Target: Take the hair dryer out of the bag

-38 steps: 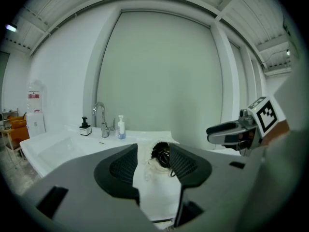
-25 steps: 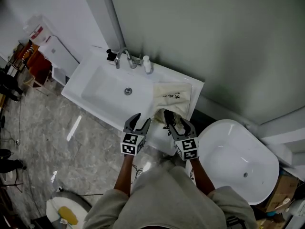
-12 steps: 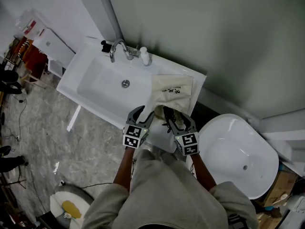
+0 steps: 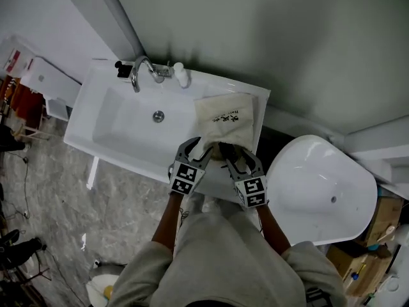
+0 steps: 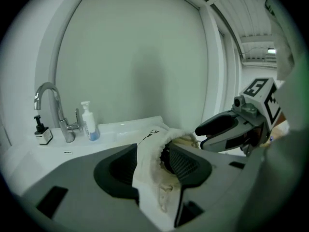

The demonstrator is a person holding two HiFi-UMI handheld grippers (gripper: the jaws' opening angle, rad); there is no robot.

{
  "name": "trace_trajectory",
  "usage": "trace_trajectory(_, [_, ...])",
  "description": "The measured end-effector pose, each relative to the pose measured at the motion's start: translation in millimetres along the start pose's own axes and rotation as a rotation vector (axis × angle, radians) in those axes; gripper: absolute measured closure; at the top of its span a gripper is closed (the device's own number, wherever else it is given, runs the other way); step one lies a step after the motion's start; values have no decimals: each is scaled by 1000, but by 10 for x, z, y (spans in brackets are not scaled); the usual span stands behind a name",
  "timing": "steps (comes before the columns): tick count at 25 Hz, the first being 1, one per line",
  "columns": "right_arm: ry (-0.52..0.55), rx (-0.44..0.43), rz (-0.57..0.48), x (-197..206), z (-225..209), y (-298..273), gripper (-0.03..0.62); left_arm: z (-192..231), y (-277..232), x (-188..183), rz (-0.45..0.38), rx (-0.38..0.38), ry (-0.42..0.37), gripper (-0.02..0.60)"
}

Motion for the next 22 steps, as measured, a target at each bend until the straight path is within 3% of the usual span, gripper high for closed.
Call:
trace_trajectory(15, [-138, 200, 8, 196, -72, -17, 379, -119, -519, 30, 26, 272, -200, 391])
trace_trajectory(22, [-157, 232, 17, 227, -71, 5, 378, -149, -640, -3, 38, 343, -252, 522])
Point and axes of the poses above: the fingertips, and each gripper's own axes: y backward along the fingers, z to its left, x out of its underside, the point moved 2 cm from there along y, backward along the fingers, and after that the axes turned 8 degrees about -y, right-handed, at the moved point
